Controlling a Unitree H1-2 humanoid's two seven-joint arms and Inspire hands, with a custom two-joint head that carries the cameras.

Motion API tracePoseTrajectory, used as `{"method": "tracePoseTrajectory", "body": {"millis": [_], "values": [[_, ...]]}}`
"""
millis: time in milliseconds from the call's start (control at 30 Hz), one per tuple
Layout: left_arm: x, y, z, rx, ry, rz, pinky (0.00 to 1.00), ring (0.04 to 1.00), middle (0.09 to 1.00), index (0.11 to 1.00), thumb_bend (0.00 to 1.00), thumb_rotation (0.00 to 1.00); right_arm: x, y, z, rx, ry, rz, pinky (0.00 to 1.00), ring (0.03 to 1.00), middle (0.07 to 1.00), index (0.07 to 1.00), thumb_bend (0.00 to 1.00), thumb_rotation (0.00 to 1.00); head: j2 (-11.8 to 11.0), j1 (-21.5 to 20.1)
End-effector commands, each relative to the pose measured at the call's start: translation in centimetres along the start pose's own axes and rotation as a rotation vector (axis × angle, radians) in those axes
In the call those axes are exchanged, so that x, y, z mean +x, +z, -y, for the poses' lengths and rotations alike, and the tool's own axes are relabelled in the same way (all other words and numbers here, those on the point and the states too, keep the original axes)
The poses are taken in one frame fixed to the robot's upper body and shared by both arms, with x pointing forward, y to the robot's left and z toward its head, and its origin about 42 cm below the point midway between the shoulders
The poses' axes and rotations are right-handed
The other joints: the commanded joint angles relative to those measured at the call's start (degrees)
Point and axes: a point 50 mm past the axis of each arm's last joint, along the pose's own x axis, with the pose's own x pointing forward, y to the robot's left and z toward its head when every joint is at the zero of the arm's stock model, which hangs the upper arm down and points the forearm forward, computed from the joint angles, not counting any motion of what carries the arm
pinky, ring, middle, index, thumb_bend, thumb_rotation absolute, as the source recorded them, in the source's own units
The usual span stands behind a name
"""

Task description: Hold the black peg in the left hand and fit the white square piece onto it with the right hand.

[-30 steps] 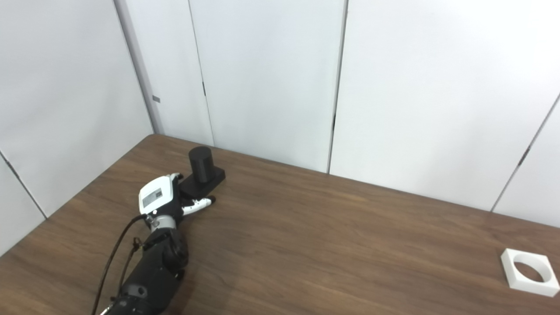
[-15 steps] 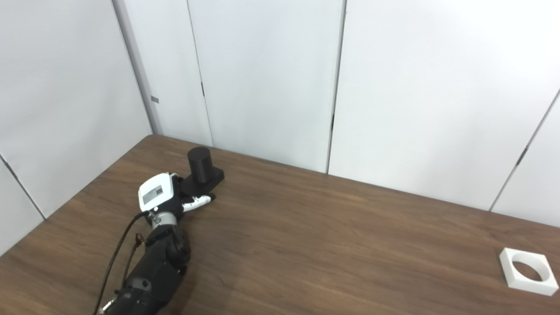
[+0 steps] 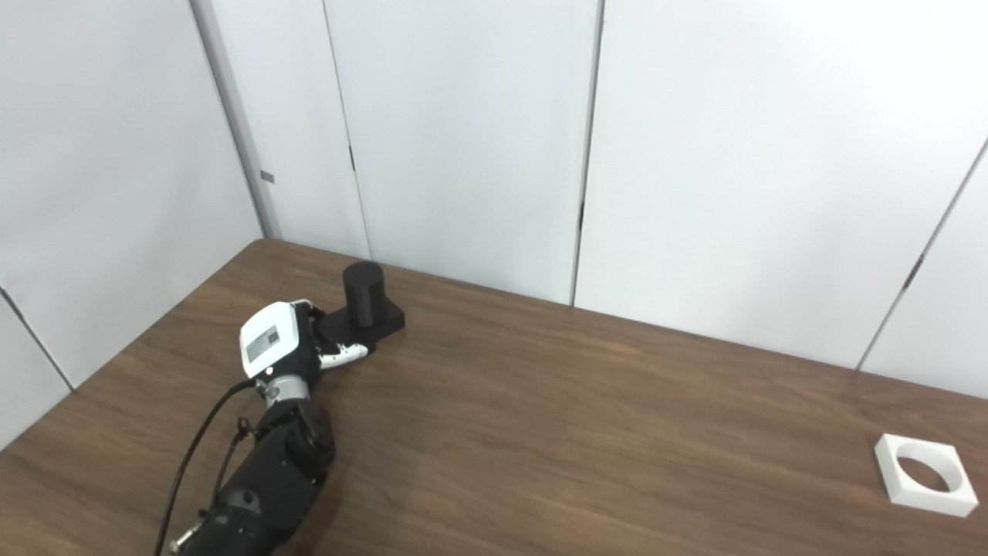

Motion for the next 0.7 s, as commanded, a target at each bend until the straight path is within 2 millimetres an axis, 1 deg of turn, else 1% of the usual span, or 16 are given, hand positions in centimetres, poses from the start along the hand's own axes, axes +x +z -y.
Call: {"method": "tracePoseTrajectory", "body": {"millis": [0,100,167,200,267,367,433,533,600,667], "values": [[1.6,0.7,-1.4,-0.003,0.050,0.025,0.84,0.840,0.750,0.482,0.52,0.05,0.3,0.3,-0.3,-0.009,0.009,0.012,0.88,0.905,0.872,0.882,0.81,1.00,0.03,-0.22],[1.2,0.5,-1.4,-0.028,0.031,0.051,0.83,0.837,0.755,0.482,0.52,0.05,0.3,0.2,-0.4,0.002,0.009,0.009,0.87,0.907,0.876,0.882,0.83,1.00,0.21,-0.95],[1.0,0.5,-1.5,-0.058,0.005,0.077,0.78,0.830,0.745,0.482,0.52,0.05,0.3,0.2,-0.5,0.018,0.009,0.007,0.84,0.904,0.874,0.876,0.84,0.99,0.31,-1.16],[0.6,0.4,-1.6,-0.093,-0.018,0.110,0.77,0.829,0.744,0.482,0.52,0.05,0.3,0.2,-0.5,0.020,0.010,0.005,0.84,0.907,0.876,0.875,0.84,0.99,0.47,-1.51],[0.1,0.5,-1.9,-0.129,-0.049,0.160,0.70,0.808,0.736,0.483,0.52,0.05,0.2,0.3,-0.7,0.007,0.011,0.005,0.89,0.925,0.893,0.892,0.86,0.99,0.62,-1.77],[-1.2,0.9,-2.3,-0.167,-0.094,0.232,0.67,0.791,0.743,0.484,0.52,0.05,0.2,0.5,-0.8,-0.002,0.014,0.005,0.94,0.943,0.907,0.910,0.86,1.00,0.84,-2.29],[-2.2,1.3,-2.7,-0.206,-0.141,0.292,0.66,0.774,0.738,0.484,0.52,0.05,0.1,0.5,-0.9,-0.007,0.018,0.005,0.95,0.947,0.911,0.916,0.86,1.00,1.03,-2.74],[-4.0,1.8,-3.1,-0.216,-0.202,0.377,0.68,0.775,0.748,0.484,0.51,0.05,0.2,0.6,-1.0,-0.021,0.025,0.004,0.96,0.957,0.919,0.927,0.85,1.00,1.24,-3.09],[-5.6,2.1,-3.2,-0.230,-0.231,0.413,0.69,0.778,0.749,0.485,0.52,0.05,0.1,0.6,-1.0,-0.029,0.028,0.003,0.99,0.970,0.930,0.938,0.85,1.00,1.38,-3.35],[-7.3,2.3,-3.3,-0.257,-0.271,0.457,0.69,0.775,0.750,0.484,0.52,0.05,0.1,0.7,-1.1,-0.029,0.031,0.008,0.98,0.976,0.937,0.950,0.83,1.00,1.65,-3.70]]}}
